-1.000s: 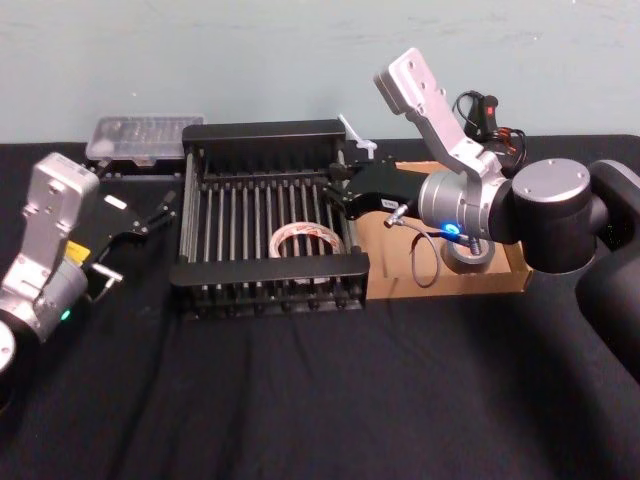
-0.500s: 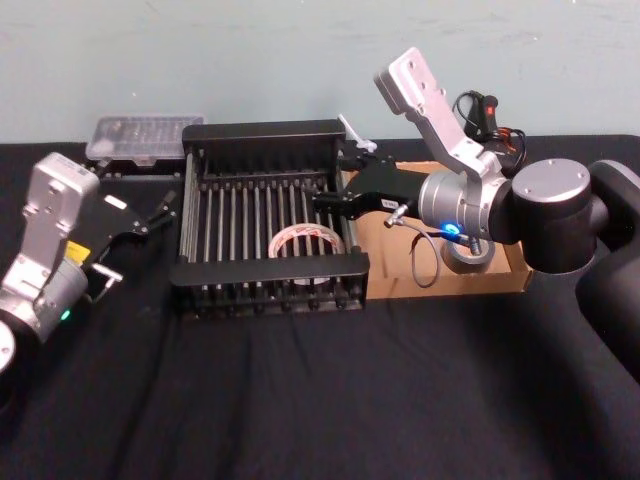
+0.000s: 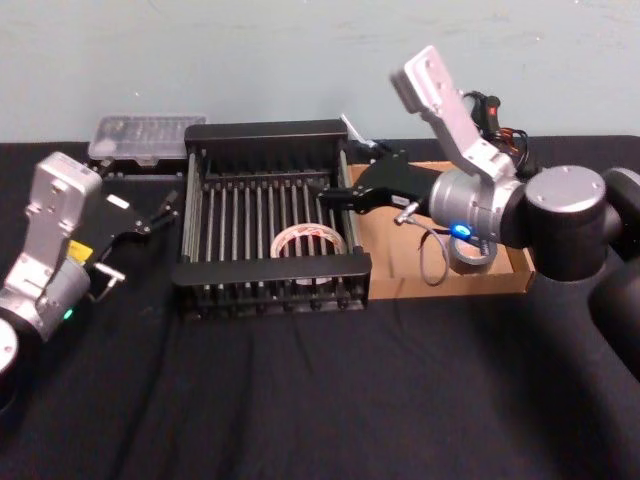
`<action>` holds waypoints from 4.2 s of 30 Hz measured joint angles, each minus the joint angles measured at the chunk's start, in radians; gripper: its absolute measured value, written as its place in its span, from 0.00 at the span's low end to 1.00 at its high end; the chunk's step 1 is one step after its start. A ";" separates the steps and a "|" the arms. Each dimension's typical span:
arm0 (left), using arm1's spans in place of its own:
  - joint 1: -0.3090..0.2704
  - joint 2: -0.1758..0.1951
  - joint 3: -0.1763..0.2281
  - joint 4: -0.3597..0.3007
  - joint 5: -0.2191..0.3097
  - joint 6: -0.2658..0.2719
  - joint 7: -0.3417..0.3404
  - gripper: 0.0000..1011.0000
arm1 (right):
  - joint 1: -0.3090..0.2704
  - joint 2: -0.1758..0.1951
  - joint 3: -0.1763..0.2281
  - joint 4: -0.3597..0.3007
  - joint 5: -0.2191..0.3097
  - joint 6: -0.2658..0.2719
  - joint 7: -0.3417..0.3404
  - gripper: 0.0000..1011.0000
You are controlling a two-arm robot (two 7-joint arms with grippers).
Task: Pick up the white tape and place it into the black box , Pick up the silver tape and place it into the brown box.
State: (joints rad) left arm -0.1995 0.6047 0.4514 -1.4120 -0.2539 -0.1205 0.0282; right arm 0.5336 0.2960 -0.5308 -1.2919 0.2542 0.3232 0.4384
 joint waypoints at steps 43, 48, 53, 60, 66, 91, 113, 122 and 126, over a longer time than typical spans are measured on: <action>0.000 0.000 0.000 0.000 0.000 0.000 0.000 0.99 | -0.426 0.033 0.268 -0.219 -0.175 -0.315 -0.341 0.99; 0.000 0.000 0.000 0.000 0.000 0.000 0.000 0.99 | -0.427 0.032 0.269 -0.220 -0.178 -0.315 -0.343 0.99; 0.000 0.000 0.000 0.000 0.000 0.000 0.000 0.99 | -0.426 0.033 0.268 -0.220 -0.177 -0.315 -0.342 0.99; 0.000 0.000 0.000 0.000 0.000 0.000 0.000 0.99 | -0.426 0.034 0.266 -0.220 -0.176 -0.315 -0.342 0.99; 0.000 0.000 0.000 0.000 0.000 0.000 0.000 0.99 | -0.425 0.035 0.265 -0.220 -0.174 -0.315 -0.341 0.99; 0.000 0.000 0.000 0.000 0.000 0.000 0.000 0.99 | -0.424 0.035 0.264 -0.218 -0.172 -0.314 -0.339 0.99; 0.000 0.000 0.000 0.000 0.000 0.000 0.000 0.99 | -0.424 0.035 0.264 -0.219 -0.172 -0.314 -0.339 0.99; 0.000 0.000 0.000 0.000 0.000 0.000 0.000 0.99 | -0.424 0.035 0.264 -0.219 -0.172 -0.314 -0.339 0.99; 0.000 0.000 0.000 0.000 0.000 0.000 0.000 0.99 | -0.424 0.035 0.264 -0.219 -0.172 -0.314 -0.339 0.99</action>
State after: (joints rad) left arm -0.1995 0.6047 0.4514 -1.4120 -0.2539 -0.1205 0.0283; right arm 0.1093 0.3313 -0.2664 -1.5104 0.0821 0.0093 0.0994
